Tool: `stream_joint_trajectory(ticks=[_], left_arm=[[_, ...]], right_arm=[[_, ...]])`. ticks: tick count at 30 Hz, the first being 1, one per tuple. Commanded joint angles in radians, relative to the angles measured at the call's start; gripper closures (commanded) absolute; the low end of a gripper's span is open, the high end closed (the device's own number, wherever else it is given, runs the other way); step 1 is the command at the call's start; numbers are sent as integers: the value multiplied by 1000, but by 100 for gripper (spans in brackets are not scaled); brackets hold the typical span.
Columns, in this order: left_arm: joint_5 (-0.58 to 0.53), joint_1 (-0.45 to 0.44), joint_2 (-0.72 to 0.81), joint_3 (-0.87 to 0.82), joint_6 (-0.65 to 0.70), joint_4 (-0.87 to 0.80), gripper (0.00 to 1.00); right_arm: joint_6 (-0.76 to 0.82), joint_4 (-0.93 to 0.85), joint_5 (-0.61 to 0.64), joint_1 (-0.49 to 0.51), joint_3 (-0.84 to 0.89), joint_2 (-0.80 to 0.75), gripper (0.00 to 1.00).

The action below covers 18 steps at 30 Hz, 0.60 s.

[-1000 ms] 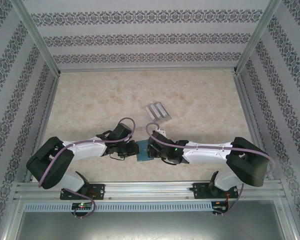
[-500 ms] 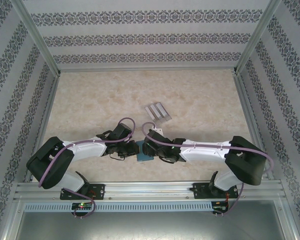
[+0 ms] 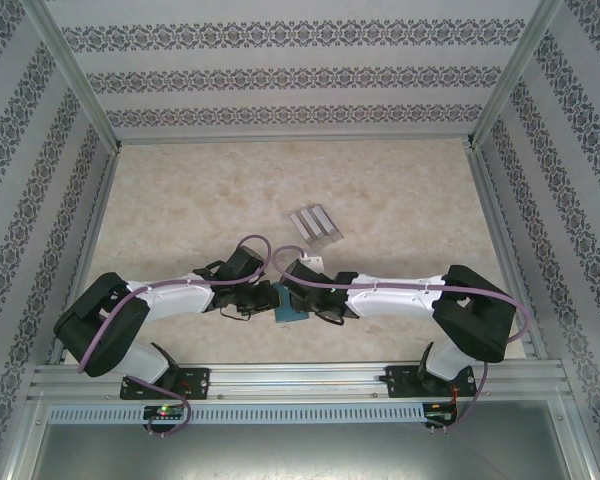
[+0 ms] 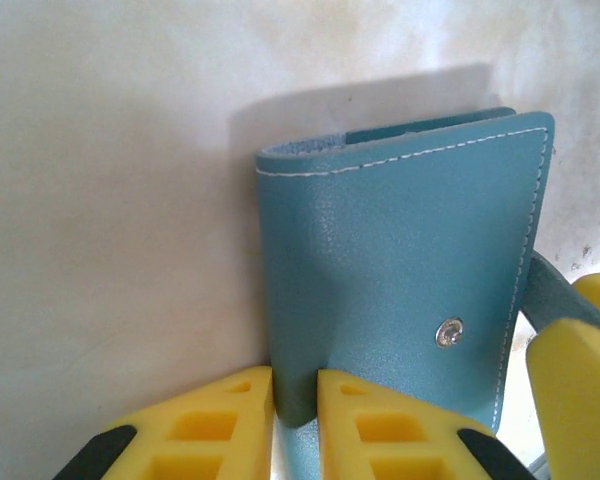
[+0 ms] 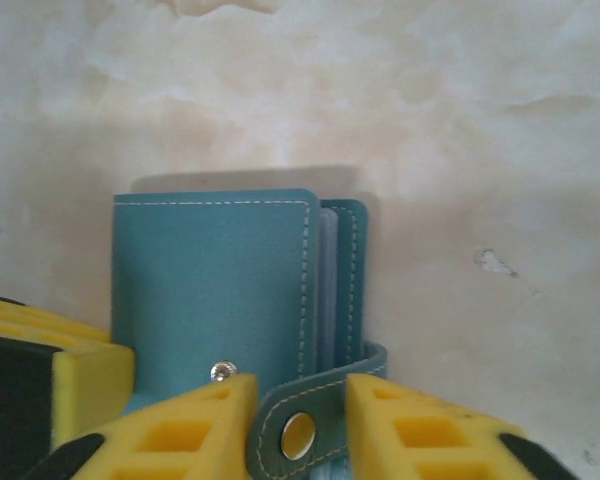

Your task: Put the credit cards into the card holder

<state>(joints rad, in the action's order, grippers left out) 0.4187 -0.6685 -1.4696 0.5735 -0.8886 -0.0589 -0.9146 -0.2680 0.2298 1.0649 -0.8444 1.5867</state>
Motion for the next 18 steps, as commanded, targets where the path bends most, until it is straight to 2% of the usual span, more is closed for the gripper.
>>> stream_joint_trajectory(ticks=[1, 4, 9, 12, 16, 18], left_arm=[[-20, -13, -40, -16, -7, -21, 81], [-17, -13, -50, -11, -3, -26, 81], [-16, -13, -55, -17, -3, -15, 81], [-15, -13, -62, -8, -2, -24, 81], [-11, -13, -71, -3, -1, -20, 81], [-7, -13, -72, 0, -1, -24, 81]], right_arm=[[6, -49, 56, 12, -25, -15, 76], [6, -67, 71, 14, -28, -30, 78], [11, -85, 86, 13, -30, -60, 70], [2, -84, 86, 13, -24, -67, 71], [6, -67, 77, 13, -14, -64, 91], [4, -74, 76, 12, -17, -62, 94]])
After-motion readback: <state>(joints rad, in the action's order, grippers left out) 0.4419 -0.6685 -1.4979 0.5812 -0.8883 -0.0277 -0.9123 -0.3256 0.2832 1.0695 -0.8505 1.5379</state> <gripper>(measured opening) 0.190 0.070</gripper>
